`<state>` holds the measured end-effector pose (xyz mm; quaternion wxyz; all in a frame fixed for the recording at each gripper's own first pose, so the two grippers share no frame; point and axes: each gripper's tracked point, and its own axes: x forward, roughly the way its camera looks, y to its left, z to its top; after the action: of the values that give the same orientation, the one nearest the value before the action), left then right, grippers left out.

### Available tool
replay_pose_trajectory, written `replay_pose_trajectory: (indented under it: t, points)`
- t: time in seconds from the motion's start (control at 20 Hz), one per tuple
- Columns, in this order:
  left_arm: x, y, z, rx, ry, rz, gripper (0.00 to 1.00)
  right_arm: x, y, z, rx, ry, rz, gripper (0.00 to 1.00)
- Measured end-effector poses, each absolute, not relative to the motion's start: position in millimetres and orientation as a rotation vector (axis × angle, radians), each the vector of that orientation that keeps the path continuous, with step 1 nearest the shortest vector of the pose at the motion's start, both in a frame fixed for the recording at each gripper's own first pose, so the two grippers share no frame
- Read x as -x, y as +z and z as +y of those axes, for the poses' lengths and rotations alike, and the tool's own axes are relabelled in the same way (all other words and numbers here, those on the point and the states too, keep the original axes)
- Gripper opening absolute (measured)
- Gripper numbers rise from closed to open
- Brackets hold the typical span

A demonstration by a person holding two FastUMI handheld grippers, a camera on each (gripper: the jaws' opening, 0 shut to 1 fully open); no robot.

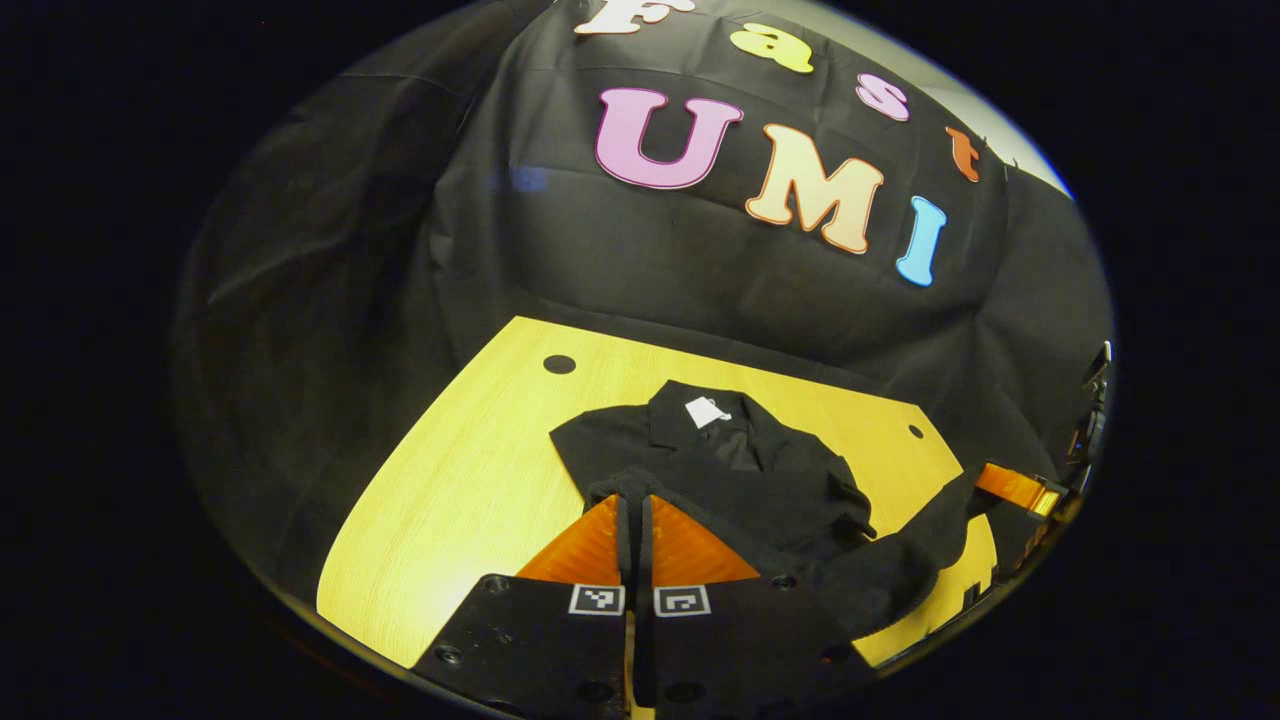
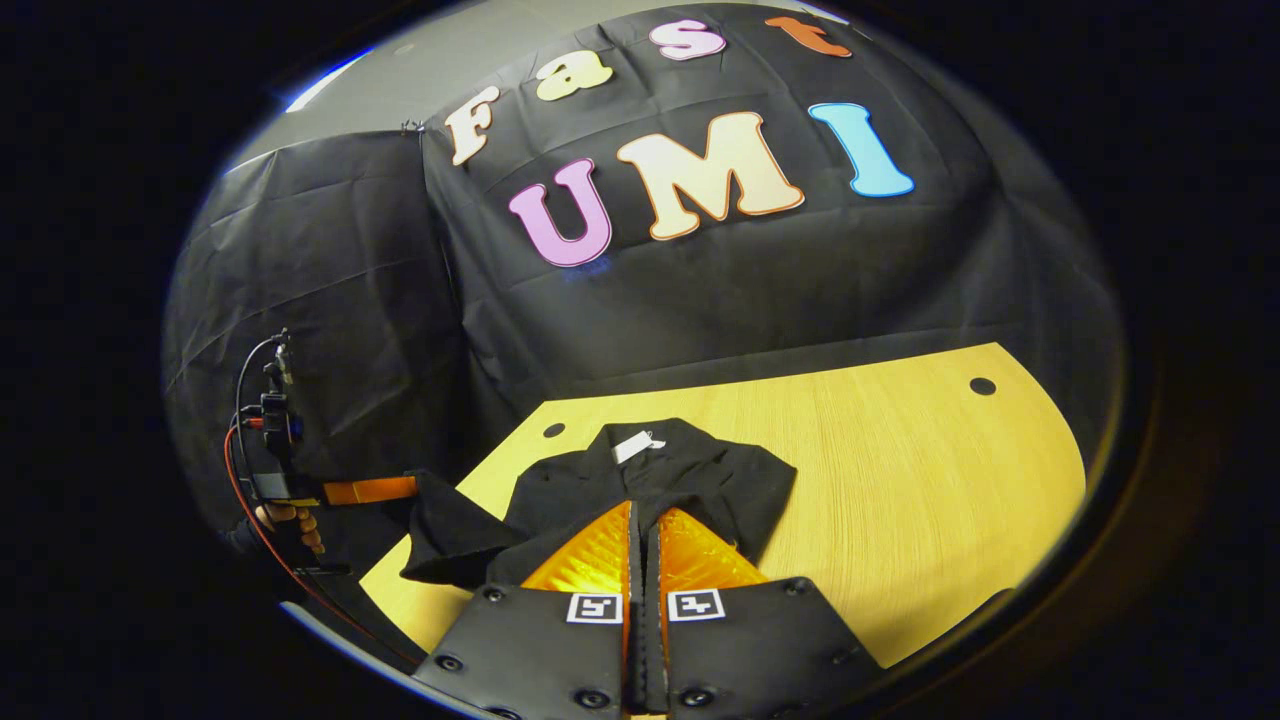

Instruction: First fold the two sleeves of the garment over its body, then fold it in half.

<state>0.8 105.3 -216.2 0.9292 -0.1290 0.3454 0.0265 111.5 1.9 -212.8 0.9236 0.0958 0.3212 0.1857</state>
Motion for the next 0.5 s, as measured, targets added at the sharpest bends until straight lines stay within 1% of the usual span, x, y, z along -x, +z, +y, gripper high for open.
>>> replay_pose_trajectory:
  t: [0.2, 0.5]
  points:
    - [-26.5, -225.5, 113.0, 0.272, 0.045, 0.7, 0.0, -147.3, -209.4, 4.6, -0.191, 0.361, 0.639, 0.02]
    - [-60.4, -251.1, 121.6, 0.24, 0.016, 0.727, 0.0, -185.1, -229.2, 8.8, -0.194, 0.312, 0.67, 0.02]
